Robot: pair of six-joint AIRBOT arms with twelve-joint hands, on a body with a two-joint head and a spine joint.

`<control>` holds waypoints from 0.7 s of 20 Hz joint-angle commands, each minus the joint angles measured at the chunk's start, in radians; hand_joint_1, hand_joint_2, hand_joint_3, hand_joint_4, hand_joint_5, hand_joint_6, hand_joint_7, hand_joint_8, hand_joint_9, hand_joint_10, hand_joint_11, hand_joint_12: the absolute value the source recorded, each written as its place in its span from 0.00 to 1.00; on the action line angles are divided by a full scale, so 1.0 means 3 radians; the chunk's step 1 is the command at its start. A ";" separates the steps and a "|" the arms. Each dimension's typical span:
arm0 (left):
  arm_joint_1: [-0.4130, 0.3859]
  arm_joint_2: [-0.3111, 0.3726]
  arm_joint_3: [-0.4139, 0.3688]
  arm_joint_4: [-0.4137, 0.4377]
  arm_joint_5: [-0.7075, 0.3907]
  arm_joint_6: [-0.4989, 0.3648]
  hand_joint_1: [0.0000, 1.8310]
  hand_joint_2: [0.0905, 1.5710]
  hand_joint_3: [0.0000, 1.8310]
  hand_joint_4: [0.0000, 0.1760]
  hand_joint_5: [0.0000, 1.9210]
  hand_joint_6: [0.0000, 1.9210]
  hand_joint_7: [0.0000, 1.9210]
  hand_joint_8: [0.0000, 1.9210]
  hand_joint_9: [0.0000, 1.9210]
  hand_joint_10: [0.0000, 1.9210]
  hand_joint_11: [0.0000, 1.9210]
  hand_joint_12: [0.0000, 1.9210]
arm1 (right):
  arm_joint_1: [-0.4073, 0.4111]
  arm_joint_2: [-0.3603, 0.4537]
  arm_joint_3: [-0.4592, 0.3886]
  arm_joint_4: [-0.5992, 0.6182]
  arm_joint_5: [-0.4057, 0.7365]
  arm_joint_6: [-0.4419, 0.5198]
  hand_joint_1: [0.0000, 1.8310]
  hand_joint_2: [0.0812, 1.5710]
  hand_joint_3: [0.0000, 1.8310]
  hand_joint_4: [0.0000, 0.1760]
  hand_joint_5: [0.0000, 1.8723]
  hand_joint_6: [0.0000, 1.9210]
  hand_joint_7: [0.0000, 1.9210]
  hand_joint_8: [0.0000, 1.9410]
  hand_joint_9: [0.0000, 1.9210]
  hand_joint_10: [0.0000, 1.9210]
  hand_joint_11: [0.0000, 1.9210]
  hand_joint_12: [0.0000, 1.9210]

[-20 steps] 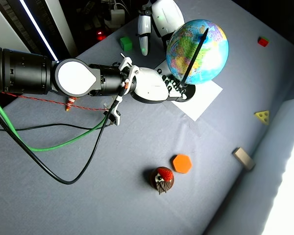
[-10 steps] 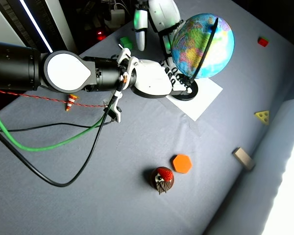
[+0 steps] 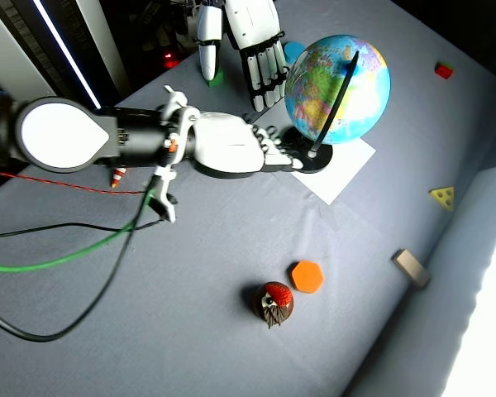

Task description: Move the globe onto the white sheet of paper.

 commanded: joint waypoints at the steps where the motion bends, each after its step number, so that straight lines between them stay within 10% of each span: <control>1: -0.0085 0.0000 -0.0028 -0.0010 -0.0098 0.0144 0.00 0.77 0.00 0.09 0.07 0.00 0.05 0.00 0.06 0.00 0.00 0.13 | 0.0027 0.0090 -0.0040 -0.0030 0.0222 0.0132 0.00 0.73 0.00 0.00 0.10 0.00 0.11 0.00 0.08 0.00 0.00 0.06; 7: -0.0852 -0.0131 -0.0138 -0.1054 -0.0195 0.1049 0.00 0.77 0.00 0.08 0.07 0.00 0.05 0.00 0.06 0.00 0.00 0.13 | -0.0032 0.0742 -0.0362 -0.0212 0.0339 0.0709 0.00 0.73 0.00 0.00 0.10 0.00 0.11 0.00 0.08 0.00 0.00 0.06; 14: -0.1602 -0.0443 -0.0110 -0.1785 -0.0647 0.1544 0.00 0.77 0.00 0.08 0.07 0.00 0.05 0.00 0.06 0.00 0.00 0.13 | 0.0257 0.1460 -0.1179 -0.0209 -0.0743 0.1092 0.00 0.73 0.00 0.00 0.10 0.00 0.11 0.00 0.09 0.00 0.00 0.07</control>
